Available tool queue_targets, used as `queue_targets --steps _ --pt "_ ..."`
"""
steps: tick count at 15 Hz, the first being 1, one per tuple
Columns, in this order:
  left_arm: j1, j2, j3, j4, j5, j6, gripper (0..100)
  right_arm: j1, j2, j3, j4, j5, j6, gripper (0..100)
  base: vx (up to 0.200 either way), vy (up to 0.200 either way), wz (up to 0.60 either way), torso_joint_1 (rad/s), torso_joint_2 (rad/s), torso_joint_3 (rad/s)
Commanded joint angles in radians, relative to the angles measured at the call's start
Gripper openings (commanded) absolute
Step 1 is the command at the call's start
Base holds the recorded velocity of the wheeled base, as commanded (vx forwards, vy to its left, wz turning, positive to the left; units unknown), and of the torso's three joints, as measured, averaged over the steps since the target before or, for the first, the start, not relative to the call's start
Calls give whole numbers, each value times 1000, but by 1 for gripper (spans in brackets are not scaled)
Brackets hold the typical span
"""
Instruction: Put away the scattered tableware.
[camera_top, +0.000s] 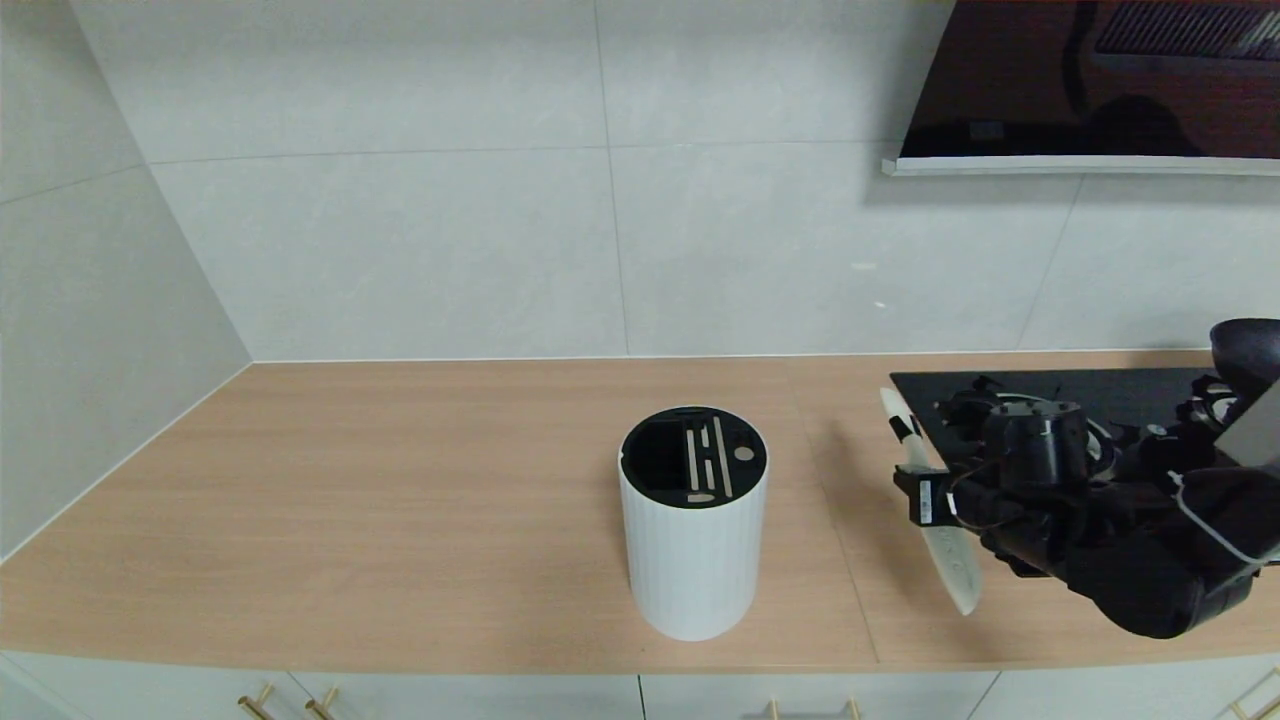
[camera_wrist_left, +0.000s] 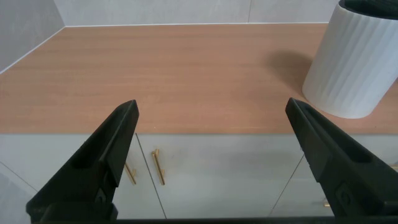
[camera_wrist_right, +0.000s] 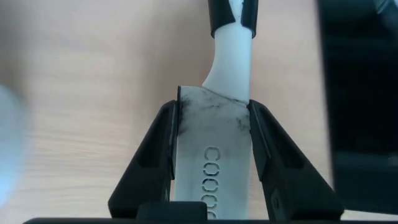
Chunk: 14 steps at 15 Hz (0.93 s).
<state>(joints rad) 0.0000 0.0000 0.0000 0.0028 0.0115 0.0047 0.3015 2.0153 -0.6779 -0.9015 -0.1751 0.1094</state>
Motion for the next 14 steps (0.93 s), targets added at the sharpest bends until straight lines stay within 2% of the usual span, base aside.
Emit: queue_targets --steps 1,2,3,4,5,6,7,8,10,11,12,14 --pt "0 0 0 -6 -1 0 100 28 -152 24 24 -1 0 0 0 0 0 0 0 0" --pt "0 0 -17 -47 -11 -3 100 33 -185 26 26 0 0 0 0 0 0 0 0 0" --pt "0 3 -67 -64 -73 -3 100 38 -221 24 26 0 0 0 0 0 0 0 0 0" --pt "-5 35 -140 -32 -180 -11 100 44 -248 14 27 2 -4 0 0 0 0 0 0 0" --pt "-6 40 -146 -27 -189 -12 100 44 -250 12 27 3 -5 0 0 0 0 0 0 0" --pt "-9 160 -272 52 -343 -57 100 54 -271 -42 49 6 -20 0 0 0 0 0 0 0" --pt "-11 364 -436 91 -532 -112 100 84 -305 -149 164 5 -36 0 0 0 0 0 0 0" --pt "-11 499 -532 89 -622 -127 100 113 -325 -213 228 5 -36 0 0 0 0 0 0 0" --pt "-21 724 -667 88 -731 -118 100 168 -328 -295 269 3 -36 0 0 0 0 0 0 0" --pt "-63 841 -718 75 -765 -74 100 200 -326 -328 282 5 -37 0 0 0 0 0 0 0" --pt "-112 936 -741 45 -765 -45 100 219 -325 -344 289 8 -36 0 0 0 0 0 0 0" --pt "-163 1055 -739 -52 -763 -43 100 245 -328 -316 285 8 -34 0 0 0 0 0 0 0"
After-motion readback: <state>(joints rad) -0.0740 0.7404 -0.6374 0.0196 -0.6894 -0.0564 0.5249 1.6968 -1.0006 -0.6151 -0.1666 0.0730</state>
